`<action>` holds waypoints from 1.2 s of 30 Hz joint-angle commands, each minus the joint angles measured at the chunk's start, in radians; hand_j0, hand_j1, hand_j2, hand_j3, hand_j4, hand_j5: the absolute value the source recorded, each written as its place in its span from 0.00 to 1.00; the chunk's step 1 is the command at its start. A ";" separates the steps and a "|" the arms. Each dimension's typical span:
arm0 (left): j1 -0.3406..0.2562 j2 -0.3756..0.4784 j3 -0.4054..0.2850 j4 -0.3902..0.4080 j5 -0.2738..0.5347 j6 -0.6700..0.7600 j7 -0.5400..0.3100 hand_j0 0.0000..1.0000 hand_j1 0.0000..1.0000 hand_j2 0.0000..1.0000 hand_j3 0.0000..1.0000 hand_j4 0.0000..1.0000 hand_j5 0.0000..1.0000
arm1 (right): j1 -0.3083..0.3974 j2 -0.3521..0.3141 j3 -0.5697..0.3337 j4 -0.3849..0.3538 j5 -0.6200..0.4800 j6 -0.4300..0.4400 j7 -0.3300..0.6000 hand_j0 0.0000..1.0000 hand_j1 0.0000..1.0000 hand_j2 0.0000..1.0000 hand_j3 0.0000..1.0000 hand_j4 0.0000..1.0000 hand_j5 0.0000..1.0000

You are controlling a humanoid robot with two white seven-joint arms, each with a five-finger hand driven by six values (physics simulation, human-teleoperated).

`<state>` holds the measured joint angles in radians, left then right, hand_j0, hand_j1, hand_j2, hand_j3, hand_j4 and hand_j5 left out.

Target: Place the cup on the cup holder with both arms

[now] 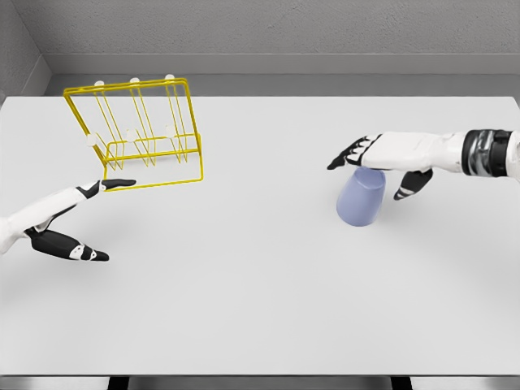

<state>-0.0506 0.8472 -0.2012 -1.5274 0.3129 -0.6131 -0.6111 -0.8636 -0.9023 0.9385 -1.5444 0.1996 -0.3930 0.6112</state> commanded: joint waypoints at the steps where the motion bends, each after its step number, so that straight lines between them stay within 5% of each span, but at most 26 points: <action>1: 0.002 0.001 -0.001 0.000 0.009 0.002 0.000 1.00 1.00 1.00 1.00 1.00 1.00 | 0.000 0.010 0.023 0.023 -0.003 0.003 0.000 1.00 1.00 1.00 1.00 1.00 1.00; 9: 0.000 0.001 -0.007 0.000 0.011 0.002 0.000 1.00 1.00 1.00 1.00 1.00 1.00 | -0.002 0.017 0.040 0.030 -0.005 0.003 0.000 1.00 1.00 1.00 1.00 1.00 1.00; 12: 0.000 0.001 -0.007 0.000 0.009 0.002 0.000 1.00 1.00 1.00 1.00 1.00 1.00 | -0.002 0.017 0.040 0.029 -0.005 0.005 0.000 0.73 0.73 0.73 0.73 0.73 0.73; 13: 0.000 0.001 -0.007 0.000 0.009 0.002 0.000 1.00 1.00 1.00 1.00 1.00 1.00 | -0.002 0.017 0.040 0.030 -0.003 0.005 0.000 0.71 0.71 0.71 0.71 0.71 0.71; 36: -0.002 0.006 -0.007 0.001 0.009 0.002 0.000 1.00 1.00 1.00 1.00 1.00 1.00 | -0.044 0.011 0.023 -0.006 -0.003 0.005 0.000 0.59 0.59 0.59 0.59 0.59 0.59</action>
<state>-0.0522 0.8507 -0.2087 -1.5262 0.3132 -0.6131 -0.6111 -0.9081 -0.8884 0.9661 -1.5429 0.1999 -0.3899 0.6113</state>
